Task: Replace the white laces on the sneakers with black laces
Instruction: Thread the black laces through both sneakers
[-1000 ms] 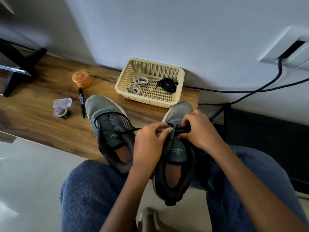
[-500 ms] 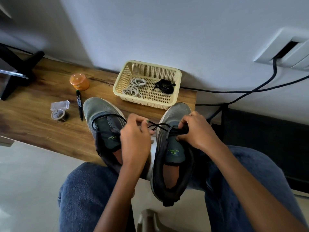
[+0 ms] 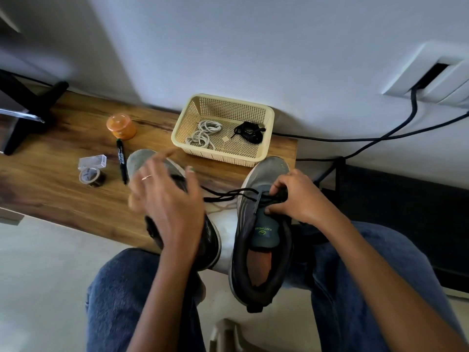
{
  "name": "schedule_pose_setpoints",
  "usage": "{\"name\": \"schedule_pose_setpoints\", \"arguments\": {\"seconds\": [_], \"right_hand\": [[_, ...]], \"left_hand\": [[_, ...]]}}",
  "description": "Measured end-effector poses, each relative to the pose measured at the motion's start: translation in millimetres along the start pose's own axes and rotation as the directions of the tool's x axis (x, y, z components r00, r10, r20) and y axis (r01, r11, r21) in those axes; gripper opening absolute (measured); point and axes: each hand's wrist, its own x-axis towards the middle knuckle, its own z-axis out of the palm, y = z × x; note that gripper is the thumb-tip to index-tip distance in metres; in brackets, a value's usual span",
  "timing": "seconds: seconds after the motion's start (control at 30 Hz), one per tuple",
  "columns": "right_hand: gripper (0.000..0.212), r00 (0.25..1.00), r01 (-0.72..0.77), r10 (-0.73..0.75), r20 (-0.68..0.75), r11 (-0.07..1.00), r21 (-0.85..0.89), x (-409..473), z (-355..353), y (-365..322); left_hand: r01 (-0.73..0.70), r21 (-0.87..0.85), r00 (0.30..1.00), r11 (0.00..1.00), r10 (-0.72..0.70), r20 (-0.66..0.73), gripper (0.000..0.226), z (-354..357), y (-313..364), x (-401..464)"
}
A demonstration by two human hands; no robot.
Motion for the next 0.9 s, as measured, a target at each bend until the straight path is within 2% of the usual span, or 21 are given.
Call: {"name": "schedule_pose_setpoints", "arguments": {"seconds": [0.07, 0.13, 0.2, 0.27, 0.33, 0.43, 0.57, 0.67, 0.77, 0.83, 0.9], "right_hand": [[0.027, 0.999, -0.02, 0.015, 0.032, 0.989, 0.144, -1, -6, 4], [0.019, 0.999, -0.031, 0.024, 0.027, 0.949, 0.313, -4, -13, 11], [0.007, 0.999, -0.031, 0.046, -0.028, 0.92, 0.391, -9, -19, 18], [0.008, 0.996, -0.038, 0.065, -0.062, 0.93, 0.365, -11, -22, 26], [0.011, 0.997, -0.063, 0.076, -0.025, 0.942, 0.33, -11, -23, 31], [0.011, 0.995, -0.093, 0.077, 0.064, 0.95, 0.297, -12, -21, 36], [0.013, 0.995, -0.066, 0.04, 0.094, 0.955, 0.289, -12, -18, 41], [0.016, 1.0, -0.016, 0.009, 0.03, 0.971, 0.237, -14, -13, 39], [0.033, 0.994, 0.019, 0.011, -0.105, 0.958, 0.285, -18, -12, 31], [0.044, 0.996, 0.011, 0.012, -0.088, 0.965, 0.261, -23, -10, 23], [0.05, 0.999, -0.018, 0.022, -0.023, 0.987, 0.158, -28, -4, 15]], "left_hand": [[-0.26, 0.022, 0.955, 0.965, 0.254, 0.155, 0.023, 10, 2, -8], [-0.437, -0.001, 0.849, 0.899, 0.413, 0.331, 0.02, 20, 1, -16], [-0.5, -0.025, 0.752, 0.866, 0.448, 0.484, 0.035, 28, 2, -25], [-0.507, -0.005, 0.713, 0.862, 0.422, 0.56, 0.051, 32, 2, -29], [-0.488, 0.031, 0.712, 0.872, 0.377, 0.592, 0.051, 33, 1, -28], [-0.438, 0.029, 0.722, 0.898, 0.333, 0.607, 0.024, 33, 0, -27], [-0.318, 0.005, 0.789, 0.948, 0.262, 0.555, 0.007, 32, 4, -27], [-0.244, 0.016, 0.818, 0.97, 0.197, 0.541, 0.006, 34, 6, -27], [-0.24, 0.048, 0.823, 0.97, 0.177, 0.54, 0.008, 36, 7, -28], [-0.24, 0.065, 0.825, 0.969, 0.169, 0.539, 0.009, 36, 6, -28], [-0.249, 0.083, 0.836, 0.965, 0.171, 0.522, 0.008, 37, 6, -29]]}}
